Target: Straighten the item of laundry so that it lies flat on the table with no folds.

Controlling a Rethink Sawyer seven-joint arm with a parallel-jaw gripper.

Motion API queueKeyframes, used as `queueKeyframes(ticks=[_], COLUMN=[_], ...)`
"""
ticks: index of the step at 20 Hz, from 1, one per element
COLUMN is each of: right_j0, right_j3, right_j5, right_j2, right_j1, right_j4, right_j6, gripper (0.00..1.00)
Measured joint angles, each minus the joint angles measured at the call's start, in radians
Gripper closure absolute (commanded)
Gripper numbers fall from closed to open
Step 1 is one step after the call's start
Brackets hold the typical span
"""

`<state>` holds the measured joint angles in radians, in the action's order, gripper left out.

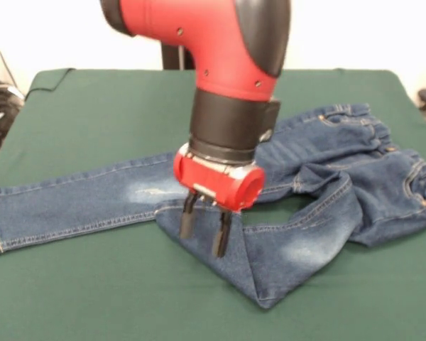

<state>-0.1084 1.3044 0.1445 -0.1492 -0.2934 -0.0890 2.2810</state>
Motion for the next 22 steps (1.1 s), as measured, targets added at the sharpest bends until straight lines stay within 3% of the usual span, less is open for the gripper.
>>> queueKeyframes(ticks=[6,10,13,22], right_j0=[-0.086,-0.152,-0.149,0.002], right_j3=[0.000,0.000,0.000,-0.001], right_j5=[-0.057,-0.049,-0.024,0.361], right_j2=[0.082,0.159,0.152,0.039], right_j1=[0.048,0.032,0.032,-0.016], right_j4=[0.051,0.099,0.094,-0.013], right_j6=[0.000,0.000,0.000,0.000], gripper=[0.00,0.00,0.00,0.00])
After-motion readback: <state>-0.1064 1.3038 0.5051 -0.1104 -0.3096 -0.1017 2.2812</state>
